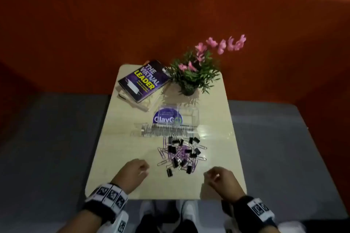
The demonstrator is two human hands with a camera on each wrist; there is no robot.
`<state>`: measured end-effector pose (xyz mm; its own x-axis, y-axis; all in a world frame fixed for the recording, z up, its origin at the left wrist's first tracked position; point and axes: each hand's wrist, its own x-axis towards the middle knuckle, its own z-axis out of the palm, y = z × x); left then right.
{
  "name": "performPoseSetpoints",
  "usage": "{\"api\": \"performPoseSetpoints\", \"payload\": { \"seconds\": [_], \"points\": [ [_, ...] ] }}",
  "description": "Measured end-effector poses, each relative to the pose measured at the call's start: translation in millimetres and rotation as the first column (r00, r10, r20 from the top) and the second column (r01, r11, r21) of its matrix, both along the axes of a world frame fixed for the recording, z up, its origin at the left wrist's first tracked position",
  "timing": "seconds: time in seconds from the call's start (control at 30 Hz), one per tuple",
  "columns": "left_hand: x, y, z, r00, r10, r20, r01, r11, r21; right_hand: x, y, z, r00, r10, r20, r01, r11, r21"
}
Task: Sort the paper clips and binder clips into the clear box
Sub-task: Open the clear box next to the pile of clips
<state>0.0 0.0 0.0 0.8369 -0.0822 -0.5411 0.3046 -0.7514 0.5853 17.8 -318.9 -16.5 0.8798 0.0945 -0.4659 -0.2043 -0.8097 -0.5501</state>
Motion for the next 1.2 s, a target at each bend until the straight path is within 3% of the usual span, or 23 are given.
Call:
{"api": "performPoseSetpoints", "payload": {
  "seconds": [0.07, 0.17, 0.3, 0.5, 0.63, 0.9, 1.1, 1.2],
  "points": [
    [11, -13, -12, 0.995, -0.042, 0.095, 0.035, 0.997, 0.071, 8, 9, -10, 0.993, -0.008, 0.115, 0.017, 0.997, -0.077],
    [30, -36, -23, 0.986, 0.035, 0.163, -0.053, 0.993, 0.107, 19, 23, -13, 0.974, -0.129, 0.186, 0.15, 0.983, -0.103],
    [53, -60, -29, 0.957, 0.245, 0.152, -0.264, 0.957, 0.12, 27, 37, -20, 0.973, -0.2, 0.116, 0.212, 0.972, -0.101],
    [70, -86, -24, 0.946, 0.316, 0.074, -0.324, 0.918, 0.228, 35, 60, -23, 0.972, -0.213, 0.099, 0.223, 0.97, -0.102],
    [75, -82, -29, 0.909, 0.413, 0.061, -0.416, 0.885, 0.208, 39, 60, -26, 0.97, -0.232, 0.073, 0.238, 0.968, -0.083],
    [86, -79, -29, 0.957, 0.288, 0.043, -0.289, 0.916, 0.279, 46, 58, -29, 0.96, -0.276, 0.053, 0.279, 0.958, -0.064],
    [84, -74, -33, 0.958, 0.284, 0.047, -0.287, 0.927, 0.241, 44, 61, -30, 0.956, -0.292, 0.043, 0.293, 0.955, -0.045],
    [81, -65, -33, 0.931, 0.355, 0.08, -0.363, 0.919, 0.153, 43, 48, -28, 0.917, -0.395, 0.061, 0.39, 0.918, 0.076]
  ]
}}
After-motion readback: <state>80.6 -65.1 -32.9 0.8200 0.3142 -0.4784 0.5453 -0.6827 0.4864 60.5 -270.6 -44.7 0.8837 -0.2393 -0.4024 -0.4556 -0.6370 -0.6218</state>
